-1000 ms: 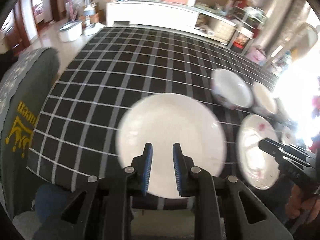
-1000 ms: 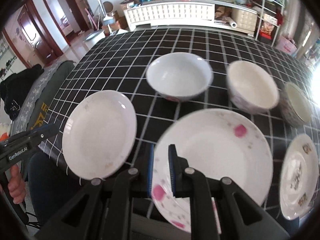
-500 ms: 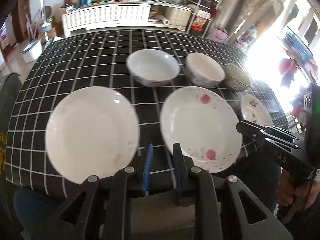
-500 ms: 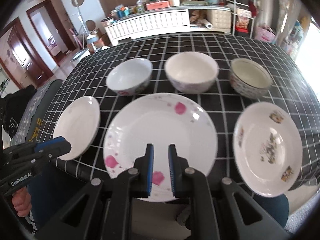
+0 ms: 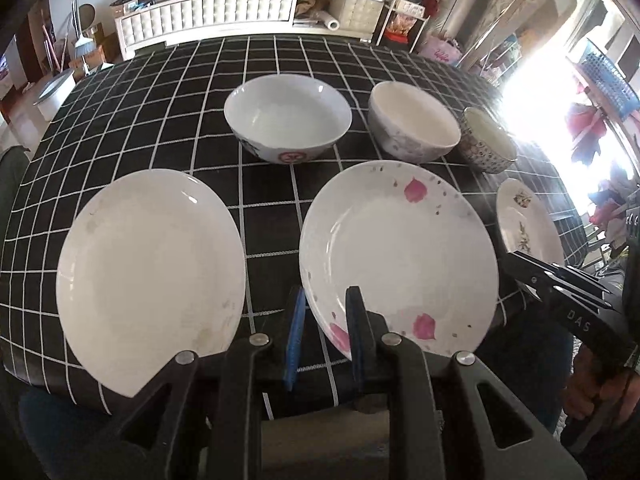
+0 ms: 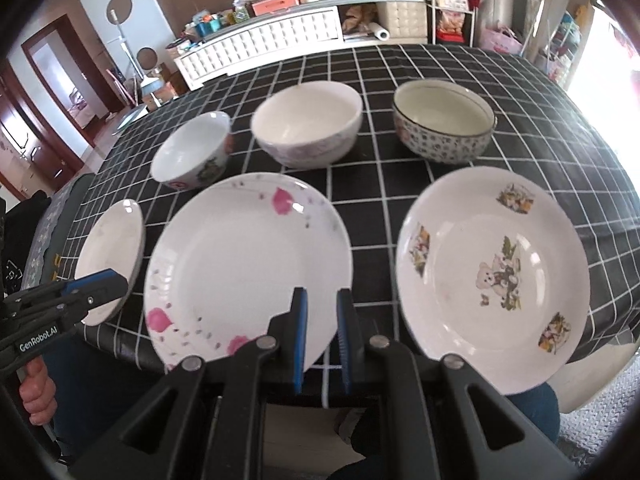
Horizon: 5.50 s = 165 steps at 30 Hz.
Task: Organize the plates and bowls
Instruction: 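Grasp the rim of the pink-petal plate with the left gripper, then lift the pink-petal plate and carry it toward the plain white plate, then lower the pink-petal plate onto the plain white plate, open left gripper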
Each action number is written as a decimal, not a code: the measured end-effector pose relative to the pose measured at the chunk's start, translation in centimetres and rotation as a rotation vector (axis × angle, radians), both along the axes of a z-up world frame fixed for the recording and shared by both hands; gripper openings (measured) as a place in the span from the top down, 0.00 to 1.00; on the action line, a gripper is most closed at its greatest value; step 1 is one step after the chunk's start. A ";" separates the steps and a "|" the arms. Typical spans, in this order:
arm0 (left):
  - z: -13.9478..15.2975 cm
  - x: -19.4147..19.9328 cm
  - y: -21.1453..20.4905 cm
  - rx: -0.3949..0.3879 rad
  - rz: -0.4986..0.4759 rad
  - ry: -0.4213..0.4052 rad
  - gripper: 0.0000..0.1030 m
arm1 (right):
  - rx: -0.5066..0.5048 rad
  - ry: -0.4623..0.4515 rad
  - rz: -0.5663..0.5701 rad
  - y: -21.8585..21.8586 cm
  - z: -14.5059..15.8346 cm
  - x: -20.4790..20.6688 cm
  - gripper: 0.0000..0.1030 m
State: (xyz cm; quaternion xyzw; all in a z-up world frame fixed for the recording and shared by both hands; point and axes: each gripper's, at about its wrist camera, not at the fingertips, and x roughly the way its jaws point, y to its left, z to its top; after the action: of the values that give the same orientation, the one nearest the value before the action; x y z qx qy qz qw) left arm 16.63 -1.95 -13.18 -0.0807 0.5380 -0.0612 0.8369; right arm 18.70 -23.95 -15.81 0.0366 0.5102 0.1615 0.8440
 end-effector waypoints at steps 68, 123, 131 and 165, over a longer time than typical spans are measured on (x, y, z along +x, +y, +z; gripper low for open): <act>1.5 -0.8 9.9 0.091 0.183 0.010 0.92 | 0.078 0.040 0.081 9.0 1.3 1.8 0.82; 1.0 -2.9 20.4 0.105 0.369 -0.006 0.85 | -0.085 0.009 0.253 21.1 1.5 2.2 0.82; 5.4 -3.8 17.3 0.113 0.317 -0.116 0.72 | -0.074 -0.067 0.223 19.8 5.0 1.3 0.82; 14.6 -2.3 -2.7 0.128 0.028 -0.365 0.34 | -0.029 -0.321 0.103 2.9 13.3 -0.6 0.08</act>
State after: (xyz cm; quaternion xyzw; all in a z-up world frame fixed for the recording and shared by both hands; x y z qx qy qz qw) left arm 14.33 -4.60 1.43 -0.0225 0.3787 -0.0288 0.9248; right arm 18.13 -21.07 -2.49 -0.0281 0.3724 0.2009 0.9056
